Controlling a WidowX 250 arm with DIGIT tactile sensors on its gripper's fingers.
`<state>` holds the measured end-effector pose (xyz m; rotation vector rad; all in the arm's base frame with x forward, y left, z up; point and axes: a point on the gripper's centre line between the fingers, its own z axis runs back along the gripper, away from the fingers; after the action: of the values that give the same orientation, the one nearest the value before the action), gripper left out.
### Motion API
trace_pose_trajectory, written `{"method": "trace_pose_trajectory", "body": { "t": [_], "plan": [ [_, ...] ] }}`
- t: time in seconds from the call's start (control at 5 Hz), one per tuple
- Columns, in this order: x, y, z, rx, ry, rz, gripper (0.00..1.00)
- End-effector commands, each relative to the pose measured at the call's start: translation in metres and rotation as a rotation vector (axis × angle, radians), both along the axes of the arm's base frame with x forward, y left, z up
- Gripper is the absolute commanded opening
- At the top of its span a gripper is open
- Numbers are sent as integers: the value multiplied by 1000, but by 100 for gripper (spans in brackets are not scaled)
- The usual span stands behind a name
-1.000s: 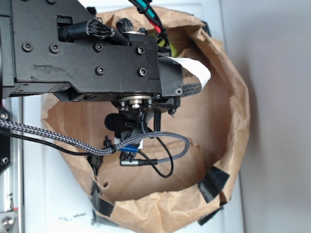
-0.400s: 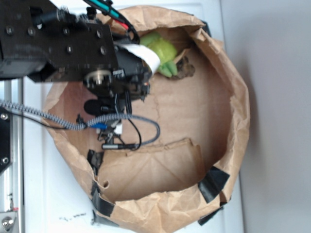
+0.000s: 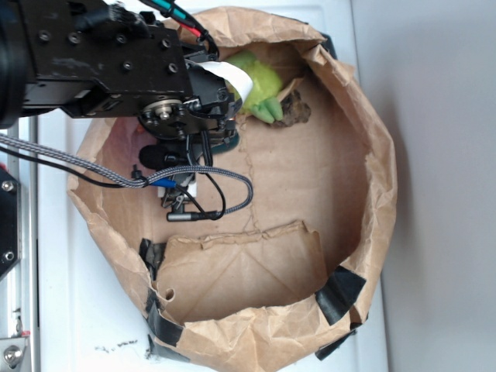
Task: Grab the plastic pickle.
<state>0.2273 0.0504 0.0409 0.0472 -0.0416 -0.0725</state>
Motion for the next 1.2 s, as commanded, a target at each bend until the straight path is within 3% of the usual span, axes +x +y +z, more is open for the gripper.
{"method": "trace_pose_trajectory", "body": {
  "t": [0.0,0.4,0.6,0.8,1.0],
  "plan": [
    [16,3,-20,60,-22,31,100],
    [19,-3,-50,118,26,19,100],
    [17,-4,-47,100,20,28,100],
    [18,-5,-47,88,4,33,0],
    [19,-5,-46,86,-7,37,0]
  ]
}}
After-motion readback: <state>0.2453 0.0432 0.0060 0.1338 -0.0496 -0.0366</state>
